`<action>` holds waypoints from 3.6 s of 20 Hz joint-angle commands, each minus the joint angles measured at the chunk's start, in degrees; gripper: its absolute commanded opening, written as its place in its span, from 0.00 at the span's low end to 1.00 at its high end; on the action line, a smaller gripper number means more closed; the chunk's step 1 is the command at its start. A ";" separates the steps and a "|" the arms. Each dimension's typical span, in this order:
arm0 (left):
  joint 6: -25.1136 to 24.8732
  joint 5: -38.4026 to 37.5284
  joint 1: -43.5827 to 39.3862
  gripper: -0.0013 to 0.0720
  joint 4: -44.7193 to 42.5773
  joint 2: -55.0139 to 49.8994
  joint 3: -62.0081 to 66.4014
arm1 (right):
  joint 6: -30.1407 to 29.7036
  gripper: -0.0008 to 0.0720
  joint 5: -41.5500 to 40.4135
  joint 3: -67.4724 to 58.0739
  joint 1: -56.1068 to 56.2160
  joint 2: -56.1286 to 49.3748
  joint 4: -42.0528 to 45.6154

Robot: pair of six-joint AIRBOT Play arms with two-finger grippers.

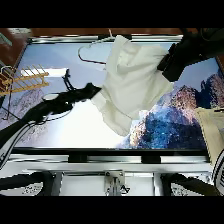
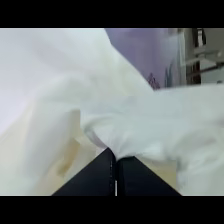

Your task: Fold the shirts.

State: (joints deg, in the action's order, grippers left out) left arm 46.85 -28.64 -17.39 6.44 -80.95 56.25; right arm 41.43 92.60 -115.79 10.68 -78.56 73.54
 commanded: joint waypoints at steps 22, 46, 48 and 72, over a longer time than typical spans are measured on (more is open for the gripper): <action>10.88 -12.57 26.82 0.10 -15.58 5.35 17.35 | 0.68 0.13 -4.57 -0.02 3.91 -0.92 -12.31; 13.73 -23.41 26.93 0.10 -29.03 5.57 29.38 | 0.87 0.13 -7.39 -0.02 3.91 -3.87 -1.99; 13.75 -26.71 26.84 0.10 -26.77 5.68 31.98 | 1.22 0.13 -7.65 -0.02 3.93 -4.48 -1.68; 20.94 -36.54 9.92 0.89 -51.52 7.04 46.97 | 27.08 0.13 -17.70 -0.09 7.34 0.66 -4.52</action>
State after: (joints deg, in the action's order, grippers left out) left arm 67.37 -70.19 -8.14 -44.01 -74.11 102.00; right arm 65.82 76.99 -115.79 17.74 -78.70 67.11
